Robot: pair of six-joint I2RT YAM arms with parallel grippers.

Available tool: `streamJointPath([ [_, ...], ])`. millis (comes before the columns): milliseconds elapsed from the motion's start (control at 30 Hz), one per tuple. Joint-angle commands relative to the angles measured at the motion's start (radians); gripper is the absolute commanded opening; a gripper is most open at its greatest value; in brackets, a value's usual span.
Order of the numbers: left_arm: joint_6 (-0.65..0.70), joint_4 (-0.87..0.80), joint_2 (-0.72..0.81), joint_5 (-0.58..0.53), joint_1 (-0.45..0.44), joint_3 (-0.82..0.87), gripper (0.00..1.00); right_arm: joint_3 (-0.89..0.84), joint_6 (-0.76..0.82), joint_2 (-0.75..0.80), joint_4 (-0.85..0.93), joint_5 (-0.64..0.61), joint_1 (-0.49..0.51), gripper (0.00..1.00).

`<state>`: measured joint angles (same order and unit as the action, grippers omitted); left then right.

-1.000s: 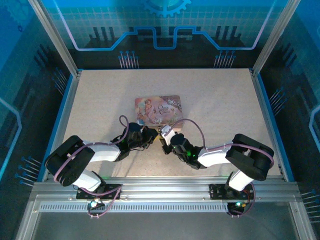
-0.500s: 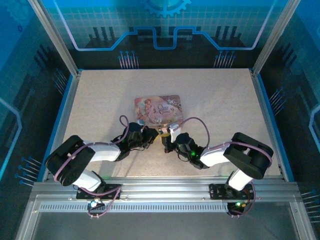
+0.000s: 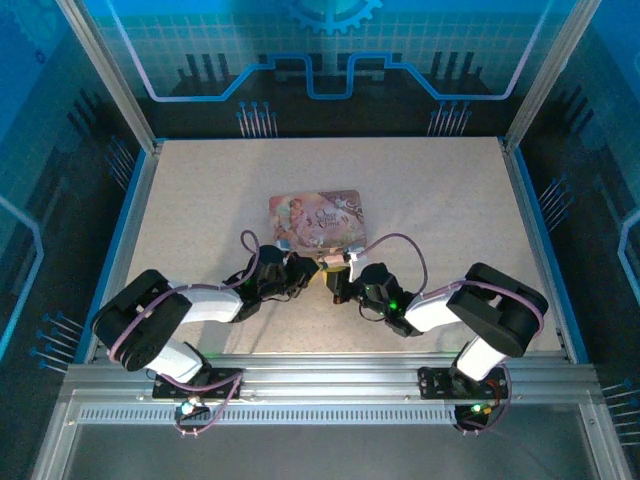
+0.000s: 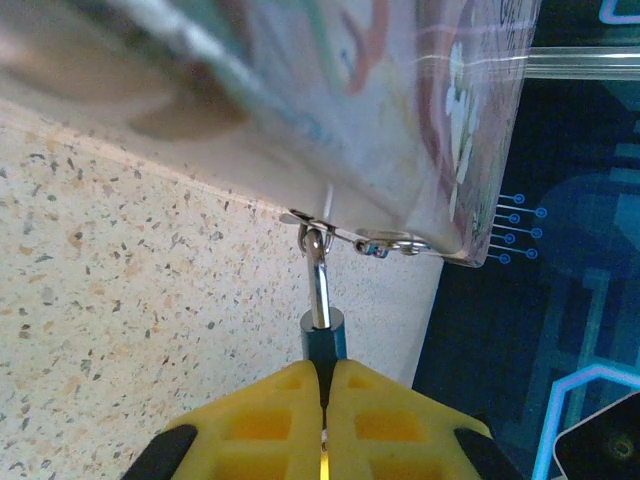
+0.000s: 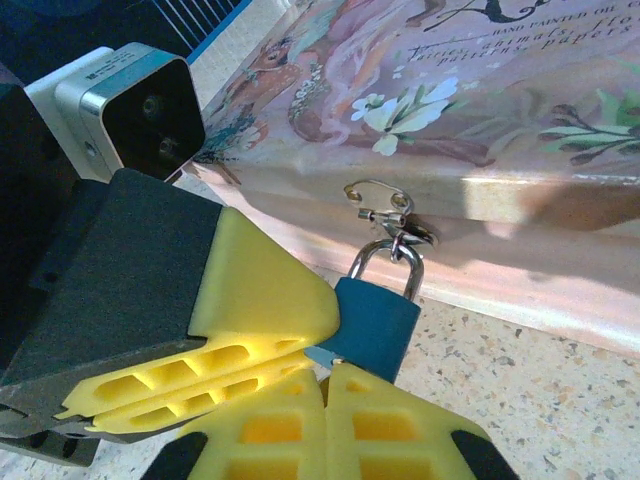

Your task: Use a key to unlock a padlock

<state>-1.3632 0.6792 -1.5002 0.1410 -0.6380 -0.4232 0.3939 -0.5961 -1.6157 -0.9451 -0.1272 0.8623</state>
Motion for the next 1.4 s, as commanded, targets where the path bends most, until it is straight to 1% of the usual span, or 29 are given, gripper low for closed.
streamJointPath([
  [0,-0.037,-0.076,-0.024,0.093,-0.022,0.005,0.08,-0.013,-0.041,0.022,-0.049,-0.011,-0.04,0.0],
  [267,-0.037,-0.076,-0.025,0.091,-0.026,0.002,0.08,-0.012,-0.103,0.025,-0.06,0.053,-0.068,0.0],
  [467,-0.037,-0.076,-0.027,0.091,-0.027,0.0,0.08,-0.003,-0.094,0.045,-0.032,0.076,-0.07,0.0],
  [533,-0.037,-0.075,-0.028,0.09,-0.027,0.0,0.08,0.0,-0.075,0.065,-0.003,0.077,-0.069,0.11],
  [633,-0.035,-0.076,-0.031,0.09,-0.028,-0.002,0.08,0.001,-0.045,0.099,0.045,0.075,-0.071,0.23],
  [733,-0.036,-0.076,-0.035,0.089,-0.028,-0.006,0.08,-0.009,-0.018,0.131,0.08,0.075,-0.075,0.29],
  [833,-0.037,-0.073,-0.037,0.091,-0.027,-0.007,0.08,-0.024,0.023,0.167,0.119,0.071,-0.08,0.33],
  [967,-0.037,-0.072,-0.036,0.093,-0.027,-0.009,0.08,-0.008,0.183,0.222,0.233,0.08,-0.076,0.35],
  [1133,-0.036,-0.076,-0.031,0.092,-0.027,-0.008,0.08,0.028,0.474,0.28,0.406,0.047,-0.04,0.39],
  [1233,-0.036,-0.078,-0.029,0.092,-0.028,-0.009,0.08,0.061,0.653,0.28,0.485,-0.021,0.013,0.43],
  [1300,-0.037,-0.077,-0.029,0.093,-0.027,-0.008,0.08,0.067,0.765,0.266,0.493,-0.087,0.049,0.45],
  [1367,-0.038,-0.079,-0.028,0.094,-0.028,-0.009,0.08,0.067,0.84,0.251,0.483,-0.136,0.074,0.45],
])
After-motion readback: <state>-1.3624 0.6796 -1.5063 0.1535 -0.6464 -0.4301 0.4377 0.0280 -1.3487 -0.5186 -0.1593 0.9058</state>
